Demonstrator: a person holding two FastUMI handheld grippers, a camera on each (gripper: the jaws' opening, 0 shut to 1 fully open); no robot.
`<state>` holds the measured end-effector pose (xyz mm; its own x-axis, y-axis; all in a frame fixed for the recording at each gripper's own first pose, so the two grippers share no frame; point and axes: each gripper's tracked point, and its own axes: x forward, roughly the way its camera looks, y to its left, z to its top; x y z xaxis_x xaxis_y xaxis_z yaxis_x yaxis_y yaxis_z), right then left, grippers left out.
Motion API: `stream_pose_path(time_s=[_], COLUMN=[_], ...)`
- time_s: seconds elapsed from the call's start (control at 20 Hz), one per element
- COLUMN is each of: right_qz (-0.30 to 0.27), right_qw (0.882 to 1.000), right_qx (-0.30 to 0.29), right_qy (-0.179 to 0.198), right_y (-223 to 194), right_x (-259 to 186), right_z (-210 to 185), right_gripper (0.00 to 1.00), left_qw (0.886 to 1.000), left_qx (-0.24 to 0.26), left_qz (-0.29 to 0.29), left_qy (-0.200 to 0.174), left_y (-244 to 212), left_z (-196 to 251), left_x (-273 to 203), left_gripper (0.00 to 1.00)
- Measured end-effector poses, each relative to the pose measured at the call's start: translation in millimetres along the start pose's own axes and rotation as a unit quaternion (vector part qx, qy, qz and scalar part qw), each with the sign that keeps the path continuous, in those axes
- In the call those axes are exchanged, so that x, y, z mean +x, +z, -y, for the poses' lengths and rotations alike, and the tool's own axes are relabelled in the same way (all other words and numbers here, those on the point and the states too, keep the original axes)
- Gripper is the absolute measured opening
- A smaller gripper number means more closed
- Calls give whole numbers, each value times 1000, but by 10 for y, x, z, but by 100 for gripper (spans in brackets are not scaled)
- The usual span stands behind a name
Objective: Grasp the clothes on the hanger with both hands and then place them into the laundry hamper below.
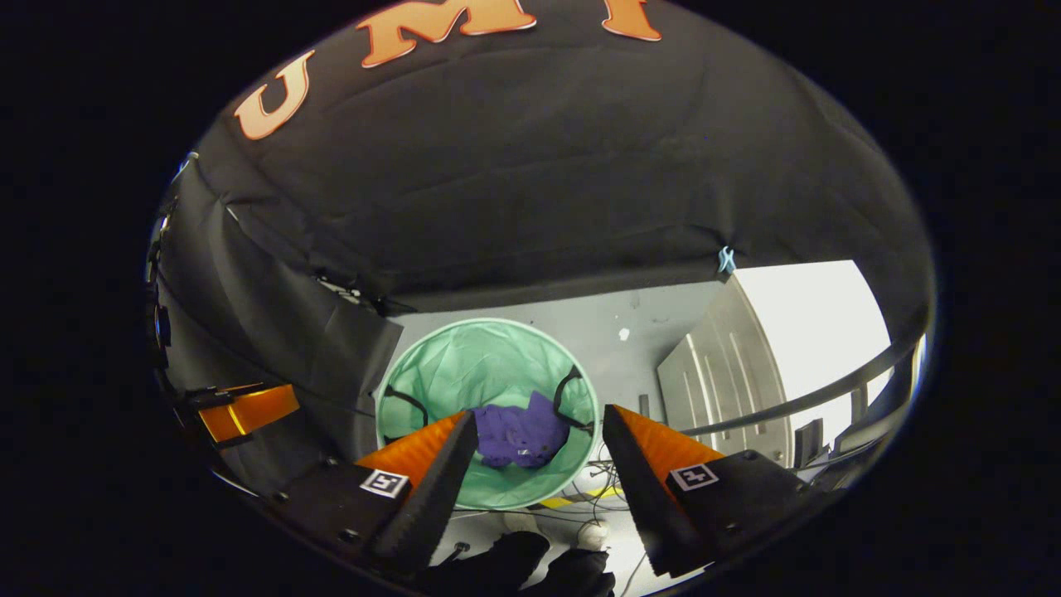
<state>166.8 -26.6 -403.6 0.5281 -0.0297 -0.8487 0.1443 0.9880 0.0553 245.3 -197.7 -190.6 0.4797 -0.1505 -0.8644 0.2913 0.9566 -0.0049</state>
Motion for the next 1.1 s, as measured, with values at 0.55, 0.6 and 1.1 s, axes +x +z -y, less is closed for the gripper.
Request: stream_pose_path(time_s=[0.55,0.6,1.1], right_qz=[151,163,296], right_qw=[988,986,950], right_qx=[-17,-20,-74], right_qy=[28,30,65], right_y=[769,820,1284], right_x=[-1638,-1811,-3236], right_z=[432,480,541], right_gripper=[98,98,100], left_qw=[985,982,934], left_qx=[-31,-28,-23], left_qz=[170,188,357], left_qy=[16,16,19], left_y=[456,515,1018], left_z=[597,679,991], left_x=[-1677,-1856,-3623], left_gripper=[98,98,96])
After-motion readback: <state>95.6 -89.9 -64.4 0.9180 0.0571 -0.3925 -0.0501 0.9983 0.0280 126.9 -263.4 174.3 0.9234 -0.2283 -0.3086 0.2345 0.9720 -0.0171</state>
